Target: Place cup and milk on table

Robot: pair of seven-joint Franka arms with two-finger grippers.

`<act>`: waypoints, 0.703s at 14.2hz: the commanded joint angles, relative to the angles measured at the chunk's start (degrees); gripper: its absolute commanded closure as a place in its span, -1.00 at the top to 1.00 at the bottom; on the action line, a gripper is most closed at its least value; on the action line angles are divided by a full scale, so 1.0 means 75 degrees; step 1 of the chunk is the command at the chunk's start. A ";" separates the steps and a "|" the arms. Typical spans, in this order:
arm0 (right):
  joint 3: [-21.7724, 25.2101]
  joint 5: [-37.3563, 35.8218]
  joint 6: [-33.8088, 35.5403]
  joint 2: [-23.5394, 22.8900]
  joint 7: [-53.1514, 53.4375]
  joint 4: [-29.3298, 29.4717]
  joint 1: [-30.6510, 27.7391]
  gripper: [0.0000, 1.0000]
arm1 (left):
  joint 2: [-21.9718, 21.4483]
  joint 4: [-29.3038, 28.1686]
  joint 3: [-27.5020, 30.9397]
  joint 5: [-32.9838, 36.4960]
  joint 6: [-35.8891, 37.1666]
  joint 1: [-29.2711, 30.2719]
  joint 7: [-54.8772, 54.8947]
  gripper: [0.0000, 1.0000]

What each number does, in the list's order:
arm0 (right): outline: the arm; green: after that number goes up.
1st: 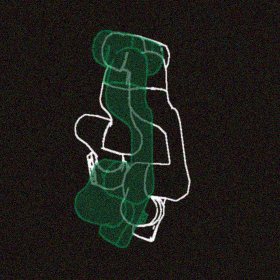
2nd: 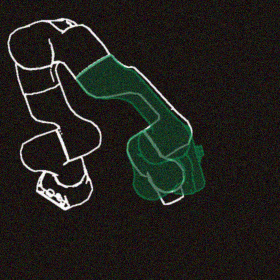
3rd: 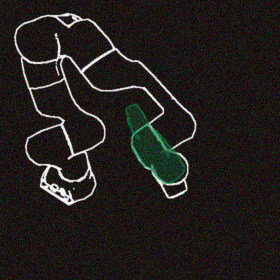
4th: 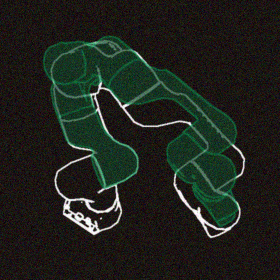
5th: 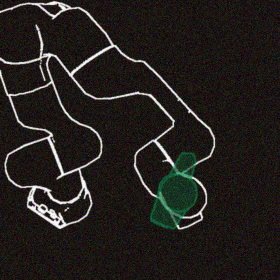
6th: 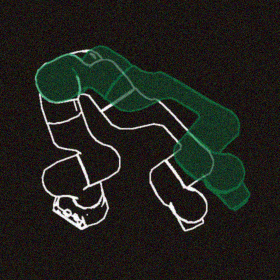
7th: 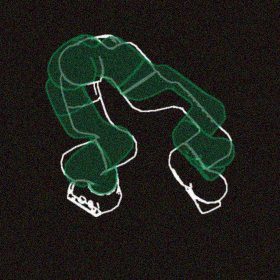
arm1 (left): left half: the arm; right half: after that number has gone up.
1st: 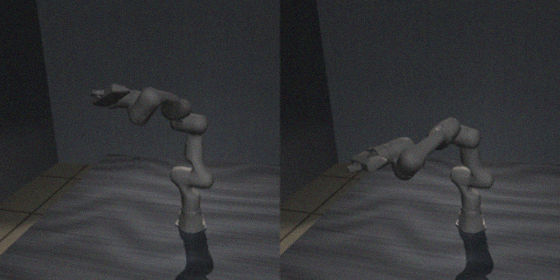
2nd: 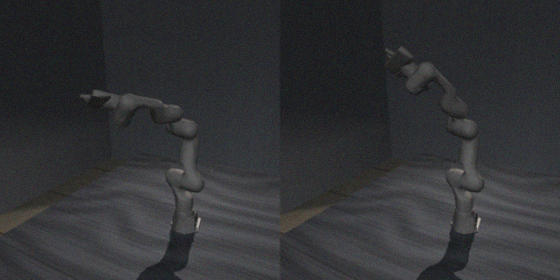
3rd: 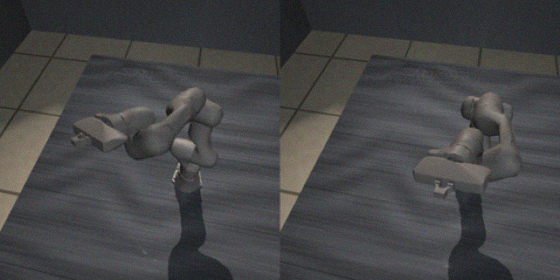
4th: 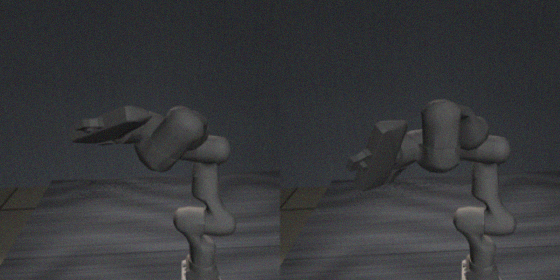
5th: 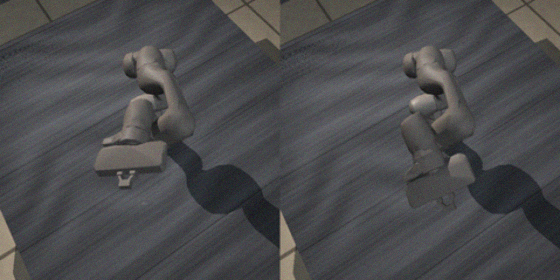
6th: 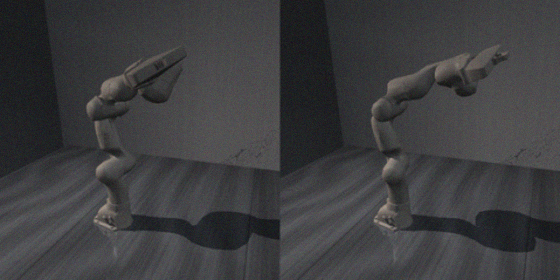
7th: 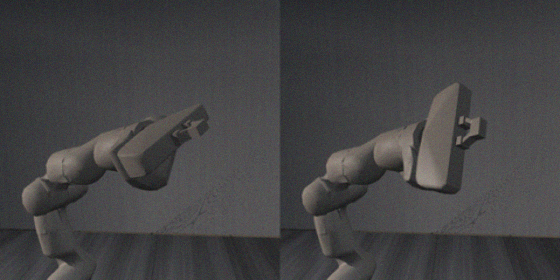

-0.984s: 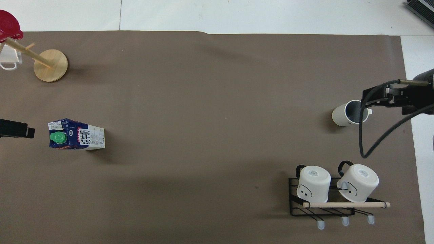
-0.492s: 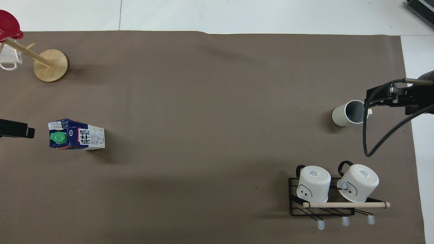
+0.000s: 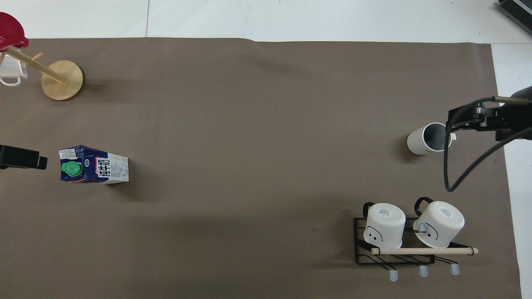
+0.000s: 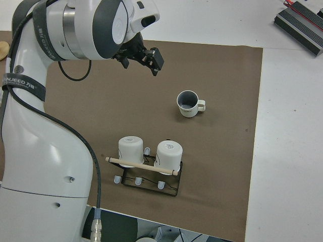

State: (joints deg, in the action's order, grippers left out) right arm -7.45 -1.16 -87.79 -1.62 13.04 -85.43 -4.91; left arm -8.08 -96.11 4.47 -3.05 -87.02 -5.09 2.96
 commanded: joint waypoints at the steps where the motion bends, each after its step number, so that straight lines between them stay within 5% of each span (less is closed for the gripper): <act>1: -0.0015 0.0119 -0.0177 0.0075 -0.0121 -0.0141 -0.0072 1.00 | 0.0116 0.0206 -0.0209 0.0442 0.0060 -0.0212 -0.0909 1.00; 10: -0.0015 0.0119 -0.0728 0.0122 -0.0261 -0.0387 -0.0096 1.00 | 0.0093 0.0194 -0.0233 0.0454 0.0106 -0.0223 -0.0887 1.00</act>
State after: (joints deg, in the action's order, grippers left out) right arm -7.45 -1.16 -91.63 -1.62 12.97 -86.75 -4.91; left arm -8.08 -96.10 2.28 -1.07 -87.06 -5.83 -2.96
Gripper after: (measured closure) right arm 0.000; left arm 0.000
